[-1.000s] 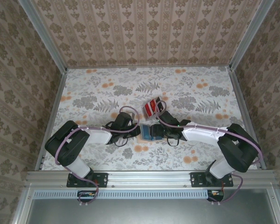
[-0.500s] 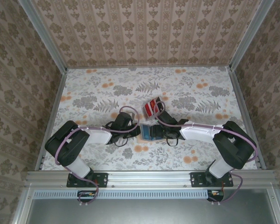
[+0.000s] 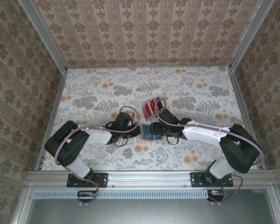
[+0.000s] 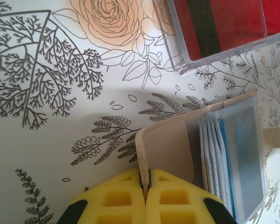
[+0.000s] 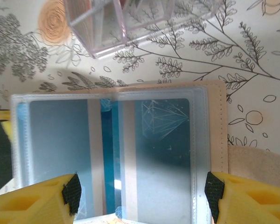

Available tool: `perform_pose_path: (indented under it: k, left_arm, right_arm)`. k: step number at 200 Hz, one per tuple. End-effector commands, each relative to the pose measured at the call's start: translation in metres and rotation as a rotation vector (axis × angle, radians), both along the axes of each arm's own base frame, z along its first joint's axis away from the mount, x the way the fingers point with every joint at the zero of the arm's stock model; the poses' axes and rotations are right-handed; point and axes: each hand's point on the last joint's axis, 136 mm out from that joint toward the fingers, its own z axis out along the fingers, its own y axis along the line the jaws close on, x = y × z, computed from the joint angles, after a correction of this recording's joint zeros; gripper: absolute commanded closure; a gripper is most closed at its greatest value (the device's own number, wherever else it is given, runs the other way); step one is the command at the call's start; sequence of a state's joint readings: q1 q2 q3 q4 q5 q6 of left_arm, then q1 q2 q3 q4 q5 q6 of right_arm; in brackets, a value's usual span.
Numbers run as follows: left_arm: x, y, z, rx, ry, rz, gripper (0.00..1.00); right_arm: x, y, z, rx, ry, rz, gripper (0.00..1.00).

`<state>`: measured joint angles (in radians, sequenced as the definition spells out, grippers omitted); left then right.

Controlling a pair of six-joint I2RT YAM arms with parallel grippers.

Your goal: Put the credit cards into the card holder

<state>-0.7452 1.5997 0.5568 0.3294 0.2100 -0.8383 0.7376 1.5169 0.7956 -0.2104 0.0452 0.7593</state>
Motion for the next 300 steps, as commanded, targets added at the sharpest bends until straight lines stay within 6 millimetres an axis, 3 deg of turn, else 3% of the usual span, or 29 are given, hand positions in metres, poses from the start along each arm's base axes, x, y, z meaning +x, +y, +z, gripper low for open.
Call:
perform_pose_path:
  k: [1,66,114,165,300]
  left_arm:
    - [-0.015,0.01,-0.016,0.055,0.049,-0.007,1.0]
    - [-0.015,0.009,-0.015,0.05,0.048,-0.008,1.0]
    - [-0.015,0.007,-0.015,0.048,0.052,-0.015,1.0]
    - [-0.015,0.007,-0.016,0.049,0.052,-0.013,1.0]
    - [-0.016,0.005,-0.014,0.041,0.049,-0.021,1.0]
  right_arm:
    - [0.001,0.004,-0.009,-0.012,0.021,0.008,0.26]
    - [0.0,0.012,-0.024,-0.019,0.062,0.028,0.26]
    - [-0.001,0.027,-0.002,0.015,0.02,0.063,0.26]
    - [0.002,0.023,0.023,0.003,-0.031,0.066,0.26]
    - [0.0,0.063,0.036,0.139,-0.025,0.149,0.26]
